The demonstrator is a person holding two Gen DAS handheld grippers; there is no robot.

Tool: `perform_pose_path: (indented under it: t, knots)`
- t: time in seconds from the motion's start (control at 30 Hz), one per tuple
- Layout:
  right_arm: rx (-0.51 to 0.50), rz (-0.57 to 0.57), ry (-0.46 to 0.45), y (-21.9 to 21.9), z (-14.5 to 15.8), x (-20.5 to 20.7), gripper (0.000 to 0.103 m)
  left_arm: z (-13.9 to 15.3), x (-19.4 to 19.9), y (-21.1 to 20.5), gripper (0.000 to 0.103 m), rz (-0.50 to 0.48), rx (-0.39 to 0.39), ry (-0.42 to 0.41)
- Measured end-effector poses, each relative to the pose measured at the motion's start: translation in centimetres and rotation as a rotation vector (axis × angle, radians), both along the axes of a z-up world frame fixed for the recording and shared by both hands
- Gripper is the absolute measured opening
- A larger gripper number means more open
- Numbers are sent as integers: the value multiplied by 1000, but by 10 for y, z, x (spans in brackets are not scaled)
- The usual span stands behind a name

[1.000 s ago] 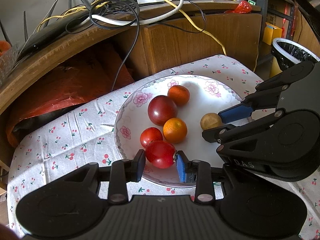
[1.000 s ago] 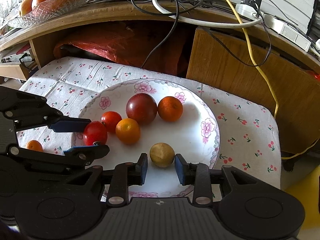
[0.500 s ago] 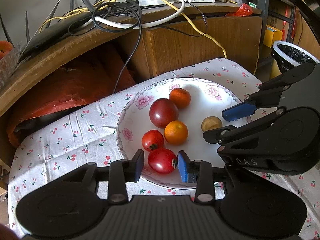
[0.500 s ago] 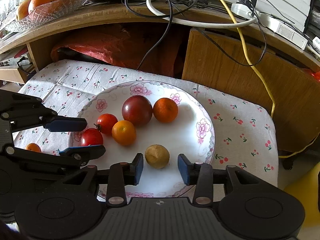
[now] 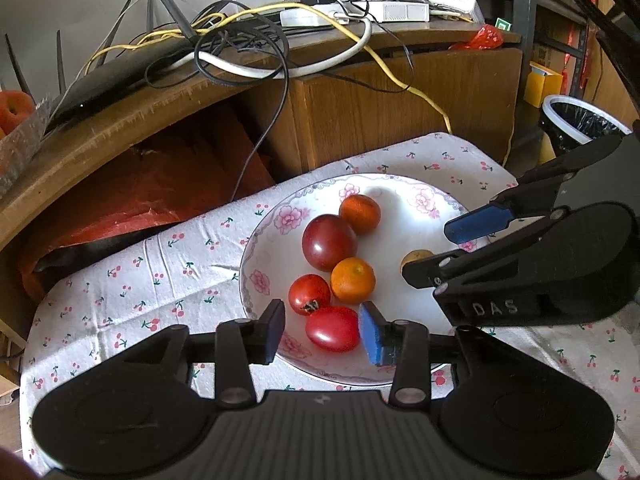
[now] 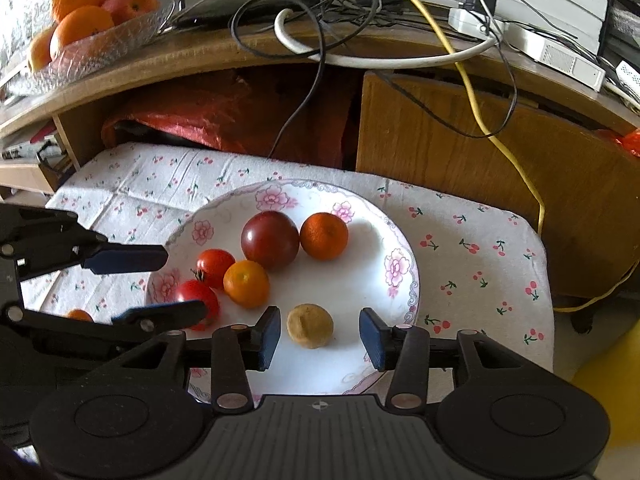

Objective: Organize fruits
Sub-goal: 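Open both grippers to drop the tomato and brown fruit into the bowl, then withdraw both open grippers from the bowl toward the remaining fruit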

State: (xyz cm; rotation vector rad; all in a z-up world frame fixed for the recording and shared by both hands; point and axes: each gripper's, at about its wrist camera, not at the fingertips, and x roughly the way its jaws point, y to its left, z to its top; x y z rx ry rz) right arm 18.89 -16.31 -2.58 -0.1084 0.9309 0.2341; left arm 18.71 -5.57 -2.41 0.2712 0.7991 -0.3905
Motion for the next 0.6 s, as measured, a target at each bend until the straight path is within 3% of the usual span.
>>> perform_pose_path:
  t: [0.6]
  knots:
    - [45, -33, -1, -11, 8, -2, 40, 5, -5, 6, 50, -2, -10, -5]
